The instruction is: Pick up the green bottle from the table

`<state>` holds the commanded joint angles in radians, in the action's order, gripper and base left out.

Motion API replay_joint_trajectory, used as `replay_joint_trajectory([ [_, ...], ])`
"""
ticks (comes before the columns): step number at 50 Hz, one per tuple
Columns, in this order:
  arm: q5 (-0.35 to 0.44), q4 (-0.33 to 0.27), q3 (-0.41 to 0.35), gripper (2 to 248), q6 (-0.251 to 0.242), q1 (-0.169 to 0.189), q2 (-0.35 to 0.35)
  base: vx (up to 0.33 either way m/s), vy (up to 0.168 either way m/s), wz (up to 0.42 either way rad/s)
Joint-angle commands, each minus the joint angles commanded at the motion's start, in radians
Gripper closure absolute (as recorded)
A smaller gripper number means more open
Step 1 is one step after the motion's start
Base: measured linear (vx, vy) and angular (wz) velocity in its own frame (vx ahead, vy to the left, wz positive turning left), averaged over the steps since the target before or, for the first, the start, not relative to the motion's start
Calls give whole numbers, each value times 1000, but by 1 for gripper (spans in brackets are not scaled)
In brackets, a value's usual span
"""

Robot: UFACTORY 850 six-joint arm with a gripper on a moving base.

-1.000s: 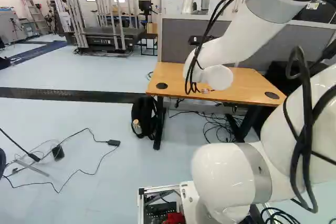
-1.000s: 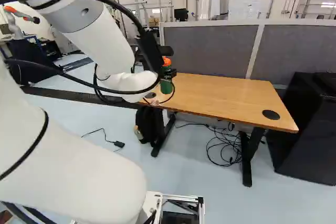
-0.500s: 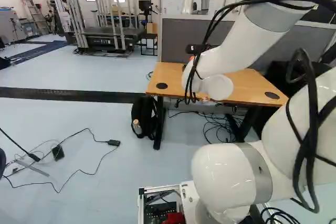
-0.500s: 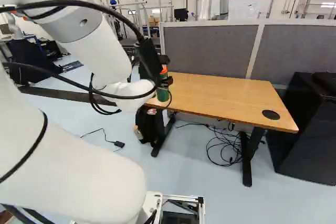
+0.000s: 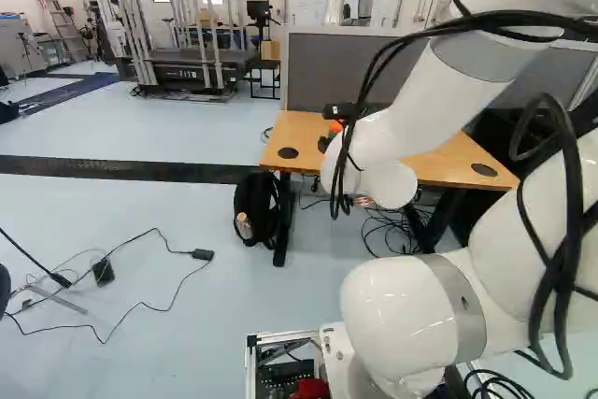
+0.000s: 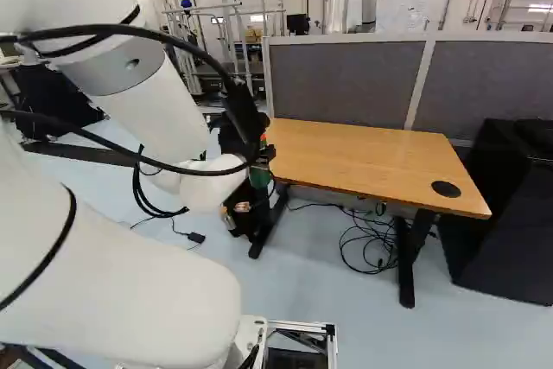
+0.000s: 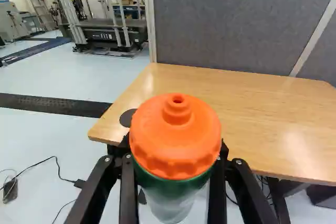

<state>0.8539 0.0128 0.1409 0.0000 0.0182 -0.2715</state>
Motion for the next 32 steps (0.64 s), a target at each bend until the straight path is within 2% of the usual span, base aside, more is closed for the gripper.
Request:
replay_joint_trajectory([
  [32,19,-13,-54,236,0,-18,-8,0,0,0],
])
